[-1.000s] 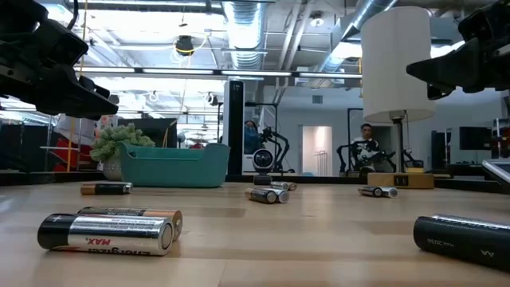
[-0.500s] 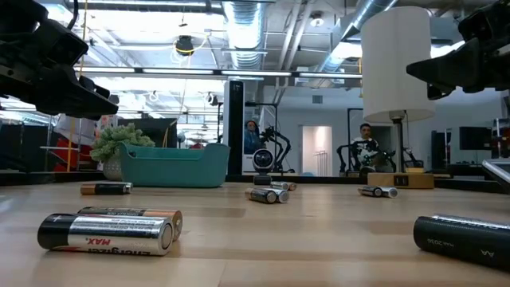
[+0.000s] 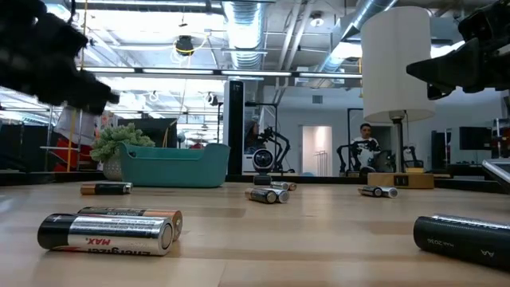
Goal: Sort batteries
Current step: Put the black battery into the blue bin
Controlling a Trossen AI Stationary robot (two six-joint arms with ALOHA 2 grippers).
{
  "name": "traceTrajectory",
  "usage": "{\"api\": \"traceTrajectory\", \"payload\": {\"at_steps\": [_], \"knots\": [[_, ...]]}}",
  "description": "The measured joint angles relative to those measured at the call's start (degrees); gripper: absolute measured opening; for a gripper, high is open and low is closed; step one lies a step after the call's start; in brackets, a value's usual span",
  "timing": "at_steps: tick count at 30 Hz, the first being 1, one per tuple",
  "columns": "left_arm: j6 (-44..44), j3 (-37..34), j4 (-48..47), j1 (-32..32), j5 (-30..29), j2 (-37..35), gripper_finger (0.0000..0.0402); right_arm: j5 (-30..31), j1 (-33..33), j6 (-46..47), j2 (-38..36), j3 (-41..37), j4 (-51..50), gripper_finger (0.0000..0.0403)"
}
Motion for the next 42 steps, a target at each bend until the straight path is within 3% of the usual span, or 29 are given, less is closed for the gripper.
{"api": "traceTrajectory", "payload": {"at_steps": [8, 13, 16, 18, 22, 26, 37, 42], "knots": [[-8.6, 0.0, 26.5, 0.0, -0.4, -0.1, 0.0, 0.0, 0.0, -0.7, 0.0, 0.0, 0.1, 0.0017], [-7.0, 0.0, 30.2, 0.0, -1.8, 0.0, 0.0, 0.0, 0.0, -3.3, 0.0, 0.0, 3.8, 0.0017], [-6.2, 0.3, 32.0, 0.0, -8.0, -0.1, 0.0, 0.0, 0.1, -1.7, 0.0, 0.0, 8.5, 0.0017], [-7.1, 1.1, 31.4, 0.1, -9.0, 0.0, 0.0, 0.0, 0.1, 1.8, 0.0, 0.0, 11.8, 0.0017], [-6.5, 4.2, 23.7, -0.2, -7.7, 2.7, 0.0, 1.0, -0.3, 0.7, 0.0, 0.0, 18.4, 0.0017], [-8.1, 7.8, 14.1, -0.9, -7.7, 10.0, 0.0004, 3.2, -1.8, 1.3, 0.0, 1.6, 21.6, 0.0017], [-14.9, 21.9, -11.0, -3.6, -6.1, 33.8, 0.0108, 3.2, -5.7, -0.5, 0.0, 3.1, 21.3, 0.0017], [-18.2, 29.5, -23.5, -4.0, -5.8, 41.6, 0.0121, 3.2, -8.5, -0.5, 0.0, 3.1, 21.2, 0.0017]]}}
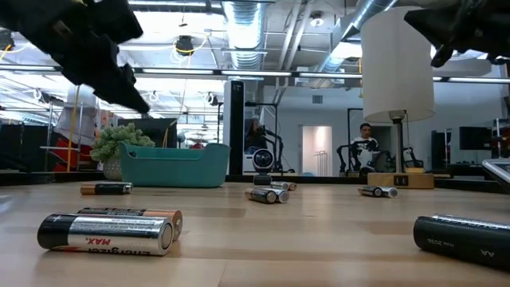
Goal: Sort batteries
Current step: Put the black battery into the blue bin
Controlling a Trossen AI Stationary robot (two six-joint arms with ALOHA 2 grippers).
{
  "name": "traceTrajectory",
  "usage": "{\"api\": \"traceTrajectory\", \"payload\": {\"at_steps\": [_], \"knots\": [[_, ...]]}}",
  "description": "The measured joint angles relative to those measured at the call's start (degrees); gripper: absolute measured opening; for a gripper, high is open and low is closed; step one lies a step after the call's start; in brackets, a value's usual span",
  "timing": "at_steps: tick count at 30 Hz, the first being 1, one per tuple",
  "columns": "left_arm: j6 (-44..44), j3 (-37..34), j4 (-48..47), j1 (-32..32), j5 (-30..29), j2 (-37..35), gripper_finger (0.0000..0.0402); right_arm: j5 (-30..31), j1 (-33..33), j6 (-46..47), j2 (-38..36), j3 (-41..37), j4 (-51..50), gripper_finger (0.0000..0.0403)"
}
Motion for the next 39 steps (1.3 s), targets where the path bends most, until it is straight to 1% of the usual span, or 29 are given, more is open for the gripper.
{"api": "traceTrajectory", "payload": {"at_steps": [3, 7, 13, 16, 20, 27, 35, 39], "knots": [[-2.2, 2.7, -6.1, 0.0, 0.0, 4.2, 0.0119, 0.0, -1.5, 0.0, 0.0, 0.0, -0.2, 0.0017], [-5.5, 4.4, -10.6, 0.0, 0.2, 8.8, 0.0117, 0.0, -3.2, 0.0, 0.0, 0.0, -0.6, 0.0017], [-8.2, 4.6, -10.5, -0.7, 0.6, 12.2, 0.0117, 0.0, -4.9, 0.0, 0.0, 0.1, -3.5, 0.0017], [-8.9, 4.6, -11.0, -1.6, 3.1, 14.0, 0.0116, 0.0, -5.6, 0.0, 0.0, 0.1, -3.8, 0.0017], [-11.3, 4.6, -12.0, -2.4, 4.2, 16.1, 0.0116, 0.0, -6.6, 0.0, 0.0, 0.1, -4.5, 0.0017], [-13.0, 4.3, -12.1, -2.6, 3.7, 17.0, 0.0116, 0.0, -8.1, 0.4, 0.0, 0.1, -6.1, 0.0017], [-13.1, 4.3, -11.8, -2.9, 0.2, 17.0, 0.0116, 0.0, -8.1, 0.4, 0.0, 0.1, -6.4, 0.0017], [-13.1, 4.3, -12.1, -2.9, 0.0, 17.0, 0.0116, 0.0, -8.1, 0.4, 0.0, 0.1, -6.8, 0.0017]]}}
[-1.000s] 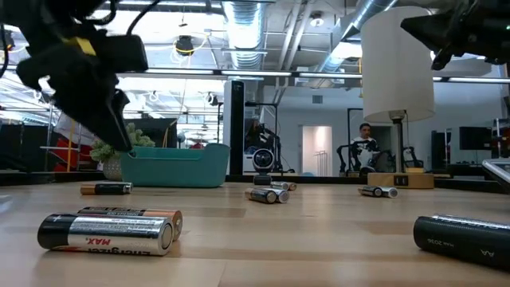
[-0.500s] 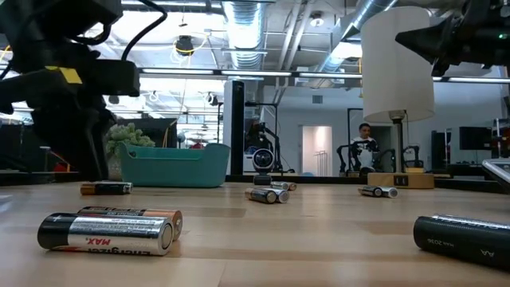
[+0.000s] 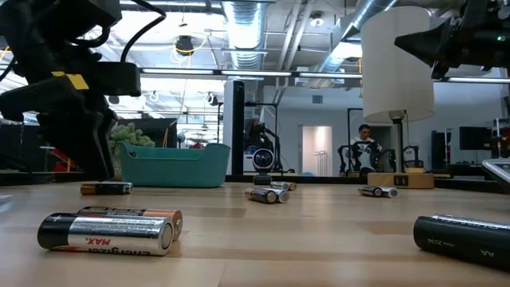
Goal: Sort batteries
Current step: Put the black battery into the blue bin
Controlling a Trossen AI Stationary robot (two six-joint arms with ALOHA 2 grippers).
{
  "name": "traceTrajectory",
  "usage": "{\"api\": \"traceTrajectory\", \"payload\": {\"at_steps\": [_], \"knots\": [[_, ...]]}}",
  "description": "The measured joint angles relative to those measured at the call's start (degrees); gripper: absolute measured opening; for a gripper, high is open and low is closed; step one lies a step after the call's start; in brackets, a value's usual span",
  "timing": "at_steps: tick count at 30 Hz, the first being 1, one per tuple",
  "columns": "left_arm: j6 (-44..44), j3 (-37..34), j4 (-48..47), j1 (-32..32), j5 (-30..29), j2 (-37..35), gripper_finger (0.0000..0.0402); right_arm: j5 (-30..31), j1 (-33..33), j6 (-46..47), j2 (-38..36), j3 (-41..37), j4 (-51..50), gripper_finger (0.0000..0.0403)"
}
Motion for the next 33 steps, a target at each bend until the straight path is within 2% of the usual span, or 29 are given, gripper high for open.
{"api": "traceTrajectory", "payload": {"at_steps": [27, 33], "knots": [[-0.7, -0.4, -3.2, 0.0, 0.5, 0.0, 0.0116, 0.0, 0.0, -0.1, 0.0, 0.0, -0.1, 0.0017], [-0.6, -0.4, -3.2, 0.0, 3.0, 0.0, 0.0116, 0.0, 0.0, -0.1, 0.0, 0.0, -0.1, 0.0017]]}}
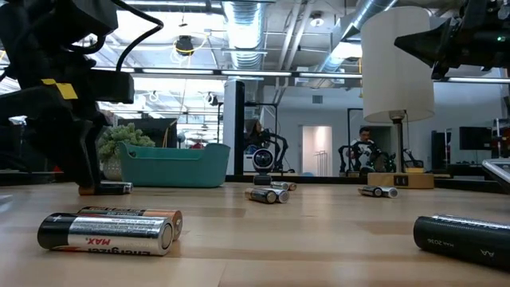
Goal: Sort batteries
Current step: Put the black battery into the blue bin
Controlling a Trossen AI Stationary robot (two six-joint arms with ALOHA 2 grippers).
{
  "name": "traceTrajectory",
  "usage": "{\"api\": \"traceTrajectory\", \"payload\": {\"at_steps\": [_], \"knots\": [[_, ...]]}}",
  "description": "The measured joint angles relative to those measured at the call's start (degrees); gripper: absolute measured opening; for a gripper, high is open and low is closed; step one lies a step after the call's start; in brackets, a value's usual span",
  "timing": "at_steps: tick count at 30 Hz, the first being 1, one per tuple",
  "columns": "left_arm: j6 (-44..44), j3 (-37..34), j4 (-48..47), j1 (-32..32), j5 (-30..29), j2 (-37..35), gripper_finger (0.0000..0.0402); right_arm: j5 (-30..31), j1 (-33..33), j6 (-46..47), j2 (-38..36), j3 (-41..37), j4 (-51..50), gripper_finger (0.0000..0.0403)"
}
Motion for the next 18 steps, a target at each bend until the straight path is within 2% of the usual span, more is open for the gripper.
{"api": "traceTrajectory", "payload": {"at_steps": [18], "knots": [[-7.4, 0.0, 1.5, 1.6, 2.8, 0.0, 0.0116, 0.0, 0.0, -0.3, 0.0, 0.0, 0.0, 0.0017]]}}
